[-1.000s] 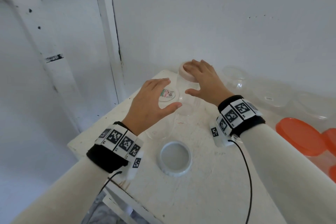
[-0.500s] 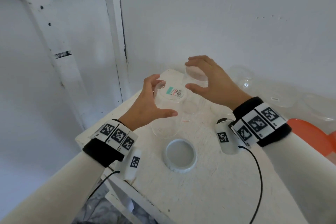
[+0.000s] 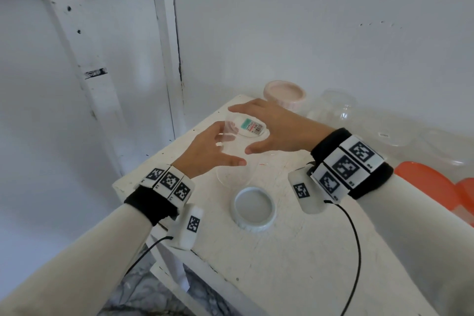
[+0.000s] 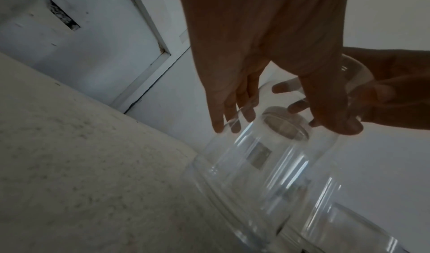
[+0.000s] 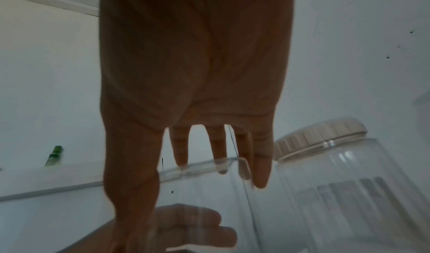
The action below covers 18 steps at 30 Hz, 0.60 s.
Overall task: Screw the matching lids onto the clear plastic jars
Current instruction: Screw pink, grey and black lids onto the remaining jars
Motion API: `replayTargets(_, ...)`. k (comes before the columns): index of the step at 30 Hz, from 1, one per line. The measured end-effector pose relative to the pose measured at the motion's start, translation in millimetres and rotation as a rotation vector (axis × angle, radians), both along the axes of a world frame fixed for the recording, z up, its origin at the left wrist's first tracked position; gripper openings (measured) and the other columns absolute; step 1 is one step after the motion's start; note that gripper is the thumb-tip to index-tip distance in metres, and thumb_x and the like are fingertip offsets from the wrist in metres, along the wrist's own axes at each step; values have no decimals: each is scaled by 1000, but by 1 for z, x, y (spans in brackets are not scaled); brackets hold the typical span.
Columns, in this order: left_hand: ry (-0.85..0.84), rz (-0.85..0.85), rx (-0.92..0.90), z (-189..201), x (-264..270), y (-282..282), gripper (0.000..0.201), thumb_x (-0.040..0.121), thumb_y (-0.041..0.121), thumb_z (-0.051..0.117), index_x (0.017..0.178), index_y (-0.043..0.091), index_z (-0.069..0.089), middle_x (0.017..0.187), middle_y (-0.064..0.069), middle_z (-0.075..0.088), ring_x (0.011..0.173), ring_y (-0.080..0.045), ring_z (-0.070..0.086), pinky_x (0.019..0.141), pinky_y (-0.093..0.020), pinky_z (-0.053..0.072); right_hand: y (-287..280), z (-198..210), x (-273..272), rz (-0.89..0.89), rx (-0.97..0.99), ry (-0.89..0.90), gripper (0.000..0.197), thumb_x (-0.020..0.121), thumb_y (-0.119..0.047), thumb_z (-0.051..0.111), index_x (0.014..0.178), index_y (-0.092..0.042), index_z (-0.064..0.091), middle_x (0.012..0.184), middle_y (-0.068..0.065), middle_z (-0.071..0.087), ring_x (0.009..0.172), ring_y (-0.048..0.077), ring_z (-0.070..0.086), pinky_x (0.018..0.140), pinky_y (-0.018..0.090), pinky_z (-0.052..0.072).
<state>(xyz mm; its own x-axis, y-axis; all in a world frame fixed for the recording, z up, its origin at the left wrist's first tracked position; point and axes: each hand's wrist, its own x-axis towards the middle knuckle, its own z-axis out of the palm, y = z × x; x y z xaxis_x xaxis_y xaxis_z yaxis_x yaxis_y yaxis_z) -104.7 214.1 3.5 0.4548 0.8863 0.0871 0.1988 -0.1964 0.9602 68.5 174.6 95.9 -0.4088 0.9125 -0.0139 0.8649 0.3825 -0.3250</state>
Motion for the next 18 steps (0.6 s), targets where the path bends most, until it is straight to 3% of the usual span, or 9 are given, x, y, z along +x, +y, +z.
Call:
replayTargets(4,32,-45,69,5,10,-7,97,46,36,91,129,17,46,126,4,55,119,-8,51,105,-34,40,-21,14,10,-37,-10,-52,88,73,-28,77,142,-45,25,133,1,32,122,22,28,102,35,34)
replayTargets(6,36,-73,116,10,18,-13,105,43,46,90,133,18,43,130,6,53,122,-8,49,108,-33,38,-34,22,19,-57,12,-67,89,72,-28,78,140,-48,25,129,2,29,117,22,29,98,33,37)
replayTargets(9,-25,-121,170,22,32,-22,96,52,36,86,134,18,39,131,12,48,125,0,43,109,-23,34,-57,33,41,-115,61,-39,83,70,-24,78,136,-46,34,125,-1,28,113,18,30,93,29,37)
replayTargets(12,0,-184,227,33,47,-27,89,58,31,80,135,21,36,132,16,46,125,6,40,104,-12,32,-86,37,74,-233,112,-17,76,66,-19,78,128,-39,39,122,-3,31,112,21,37,90,37,45)
replayTargets(15,79,-200,266,30,67,-27,83,65,19,82,135,18,38,131,8,48,122,-2,43,102,-19,36,-115,36,110,-367,183,3,75,63,-17,76,126,-31,37,124,-2,33,109,23,43,86,45,48)
replayTargets(18,183,-208,358,22,91,-29,63,70,12,80,124,12,48,124,-1,51,115,-10,48,97,-23,40,-143,37,143,-507,230,37,73,63,-9,74,123,-25,35,120,-2,34,101,22,46,81,36,45)
